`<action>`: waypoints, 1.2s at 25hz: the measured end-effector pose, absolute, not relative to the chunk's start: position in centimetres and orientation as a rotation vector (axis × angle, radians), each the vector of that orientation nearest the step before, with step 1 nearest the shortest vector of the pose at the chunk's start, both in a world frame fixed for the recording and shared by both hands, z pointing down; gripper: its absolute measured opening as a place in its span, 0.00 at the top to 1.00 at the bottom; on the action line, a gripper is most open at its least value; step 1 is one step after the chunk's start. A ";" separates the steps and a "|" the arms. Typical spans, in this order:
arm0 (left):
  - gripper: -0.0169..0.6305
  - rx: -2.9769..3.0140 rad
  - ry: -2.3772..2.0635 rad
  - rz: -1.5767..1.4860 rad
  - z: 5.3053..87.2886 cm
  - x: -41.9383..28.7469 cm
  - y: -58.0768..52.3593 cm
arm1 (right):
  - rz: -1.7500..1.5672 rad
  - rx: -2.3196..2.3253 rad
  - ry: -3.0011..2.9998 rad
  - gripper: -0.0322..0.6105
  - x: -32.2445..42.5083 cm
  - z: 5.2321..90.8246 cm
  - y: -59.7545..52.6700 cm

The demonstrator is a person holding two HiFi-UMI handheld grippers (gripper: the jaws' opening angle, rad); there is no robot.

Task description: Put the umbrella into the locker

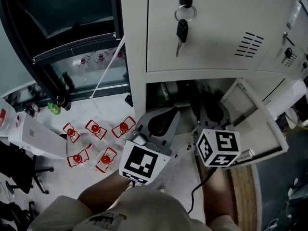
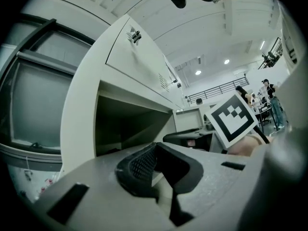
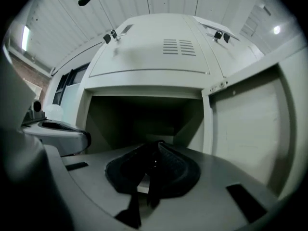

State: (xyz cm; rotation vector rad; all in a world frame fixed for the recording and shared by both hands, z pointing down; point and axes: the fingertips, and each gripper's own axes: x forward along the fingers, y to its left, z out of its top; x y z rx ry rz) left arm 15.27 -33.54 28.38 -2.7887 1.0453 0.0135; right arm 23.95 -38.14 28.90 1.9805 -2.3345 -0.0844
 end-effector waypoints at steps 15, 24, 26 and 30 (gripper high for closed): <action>0.96 -2.717 0.972 0.202 22.0 13.3 -29.9 | -0.430 1.981 -2.378 0.92 21.9 21.4 -30.0; 0.96 -2.749 0.944 0.141 23.5 12.6 -28.7 | -0.369 2.011 -2.427 0.94 22.7 22.1 -27.0; 0.96 -2.761 0.950 0.126 24.3 12.4 -28.7 | -0.345 2.014 -2.425 0.94 23.0 22.7 -26.7; 0.96 -2.778 0.956 0.090 26.0 12.1 -28.7 | -0.284 2.013 -2.410 0.94 23.5 24.5 -26.4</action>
